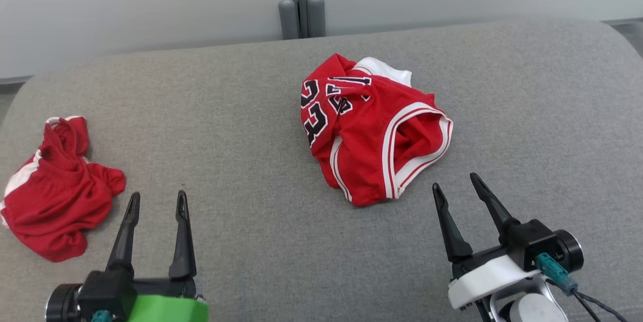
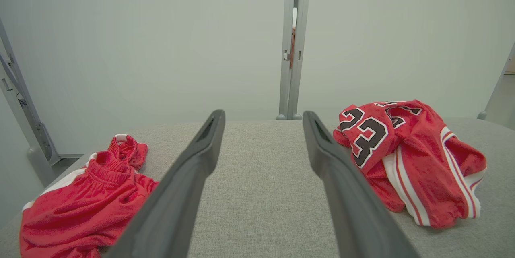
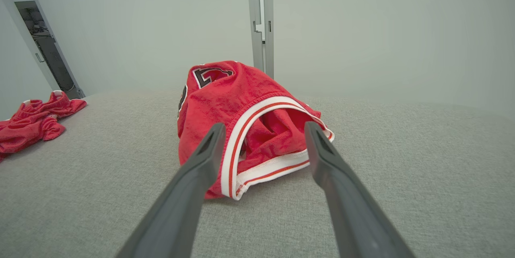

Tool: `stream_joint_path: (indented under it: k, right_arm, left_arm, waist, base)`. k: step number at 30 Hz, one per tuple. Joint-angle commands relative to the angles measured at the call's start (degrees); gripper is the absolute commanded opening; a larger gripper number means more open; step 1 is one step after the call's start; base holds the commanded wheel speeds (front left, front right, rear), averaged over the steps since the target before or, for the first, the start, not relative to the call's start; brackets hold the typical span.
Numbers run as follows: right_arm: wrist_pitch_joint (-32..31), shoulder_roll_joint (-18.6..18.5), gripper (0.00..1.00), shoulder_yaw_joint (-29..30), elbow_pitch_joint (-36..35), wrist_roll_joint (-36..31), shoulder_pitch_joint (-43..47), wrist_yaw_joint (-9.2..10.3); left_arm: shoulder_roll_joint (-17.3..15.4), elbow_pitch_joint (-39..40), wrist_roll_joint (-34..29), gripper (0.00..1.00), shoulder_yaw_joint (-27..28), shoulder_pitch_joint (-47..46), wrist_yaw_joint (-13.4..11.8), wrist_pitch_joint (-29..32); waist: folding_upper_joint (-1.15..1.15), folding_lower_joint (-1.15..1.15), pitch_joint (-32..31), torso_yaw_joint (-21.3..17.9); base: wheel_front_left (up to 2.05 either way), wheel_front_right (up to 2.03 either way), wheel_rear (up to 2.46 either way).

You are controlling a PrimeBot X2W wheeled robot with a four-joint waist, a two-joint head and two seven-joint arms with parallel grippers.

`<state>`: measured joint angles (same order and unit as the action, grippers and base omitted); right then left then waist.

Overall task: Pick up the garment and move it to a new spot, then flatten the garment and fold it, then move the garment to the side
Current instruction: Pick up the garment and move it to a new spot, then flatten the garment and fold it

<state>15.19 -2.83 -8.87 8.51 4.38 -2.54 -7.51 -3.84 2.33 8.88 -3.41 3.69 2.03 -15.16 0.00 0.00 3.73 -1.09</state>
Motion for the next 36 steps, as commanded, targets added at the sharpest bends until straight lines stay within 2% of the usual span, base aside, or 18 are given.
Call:
stream_joint_path:
  k: [1,5,8,13,24,36]
  right_arm:
    - [-0.07,-0.1,1.0,-0.04,-0.39,-0.62,1.54,0.04]
    - [-0.07,-0.1,1.0,0.0,-0.64,-1.38,3.86,0.04]
    - [-0.07,-0.11,1.0,-0.08,-0.79,-1.23,5.35,0.04]
    - [-0.07,-0.11,1.0,-0.01,-0.57,-0.63,6.56,0.04]
    - [-0.07,-0.1,1.0,0.33,-0.25,-0.49,6.73,0.04]
    - [-0.07,-0.11,1.0,0.04,-0.37,-0.87,6.05,0.04]
  left_arm:
    - [0.43,0.17,-1.09,1.0,0.73,1.79,0.4,0.03]
    - [0.83,0.97,-2.71,1.0,2.15,5.1,-0.56,0.04]
    - [0.94,0.46,-1.03,1.0,2.23,6.89,-0.95,0.04]
    - [0.94,-0.6,0.74,1.0,2.03,8.69,-0.07,0.03]
    - [0.94,-2.33,0.24,1.0,1.17,8.29,1.21,0.03]
    - [0.94,-2.09,-0.06,1.0,0.23,7.87,0.12,0.03]
  waist:
    - [0.0,0.0,-3.9,2.04]
    - [0.0,0.0,-5.52,1.87]
    - [0.0,0.0,-6.38,1.7]
    - [0.0,0.0,-7.23,1.46]
    - [0.0,0.0,-7.67,1.64]
    - [0.0,0.0,-7.17,1.55]
  base:
    - [0.0,0.0,0.0]
    - [0.0,0.0,0.0]
    - [0.0,0.0,0.0]
    - [0.0,0.0,0.0]
    - [0.0,0.0,0.0]
    - [0.0,0.0,0.0]
